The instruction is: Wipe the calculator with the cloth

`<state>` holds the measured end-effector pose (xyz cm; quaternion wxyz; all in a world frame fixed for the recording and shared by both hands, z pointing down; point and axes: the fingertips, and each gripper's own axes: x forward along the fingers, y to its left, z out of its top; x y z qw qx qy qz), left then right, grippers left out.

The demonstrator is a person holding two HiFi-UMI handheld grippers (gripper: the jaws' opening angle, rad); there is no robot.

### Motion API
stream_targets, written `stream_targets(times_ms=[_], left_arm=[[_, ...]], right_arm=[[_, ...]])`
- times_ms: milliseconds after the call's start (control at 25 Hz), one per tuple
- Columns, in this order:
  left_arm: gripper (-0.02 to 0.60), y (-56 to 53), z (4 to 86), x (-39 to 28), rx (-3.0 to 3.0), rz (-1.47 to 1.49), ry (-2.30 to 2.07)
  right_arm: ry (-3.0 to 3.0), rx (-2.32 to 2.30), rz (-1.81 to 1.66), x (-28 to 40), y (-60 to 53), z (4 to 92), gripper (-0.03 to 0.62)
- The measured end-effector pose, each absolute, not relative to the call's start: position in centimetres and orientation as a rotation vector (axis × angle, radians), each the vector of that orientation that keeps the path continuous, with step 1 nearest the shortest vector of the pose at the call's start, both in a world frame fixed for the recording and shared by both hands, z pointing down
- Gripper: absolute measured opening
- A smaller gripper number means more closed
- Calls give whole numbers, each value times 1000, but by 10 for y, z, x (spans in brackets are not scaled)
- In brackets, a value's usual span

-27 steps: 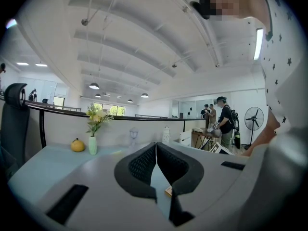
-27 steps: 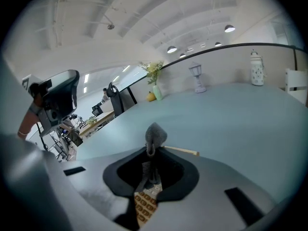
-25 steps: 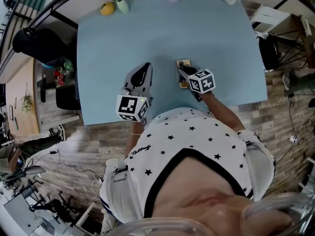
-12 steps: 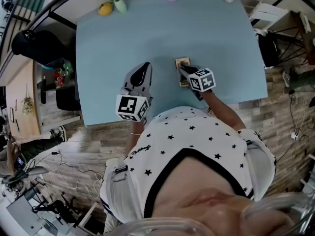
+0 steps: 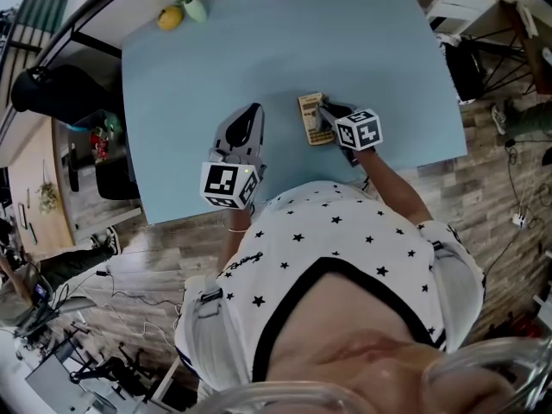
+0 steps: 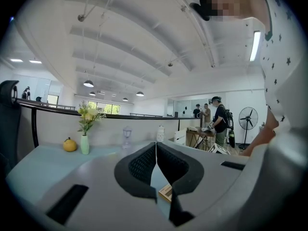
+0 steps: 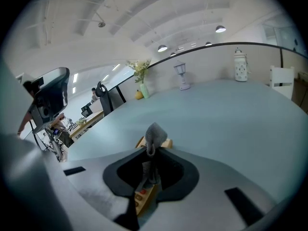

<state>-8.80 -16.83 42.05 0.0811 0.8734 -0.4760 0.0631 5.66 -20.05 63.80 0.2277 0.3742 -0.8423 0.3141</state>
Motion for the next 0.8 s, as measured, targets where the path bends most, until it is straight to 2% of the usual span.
stream_targets(times_ms=[440,800], left_arm=[[31,-175,421,-65,2660,192,-1345],[31,-170,421,-65,2660,198,-1328]], right_arm=[[-2278,1112,889,85,-197,645,49],[-2359,1078,897,61,-187,622,49]])
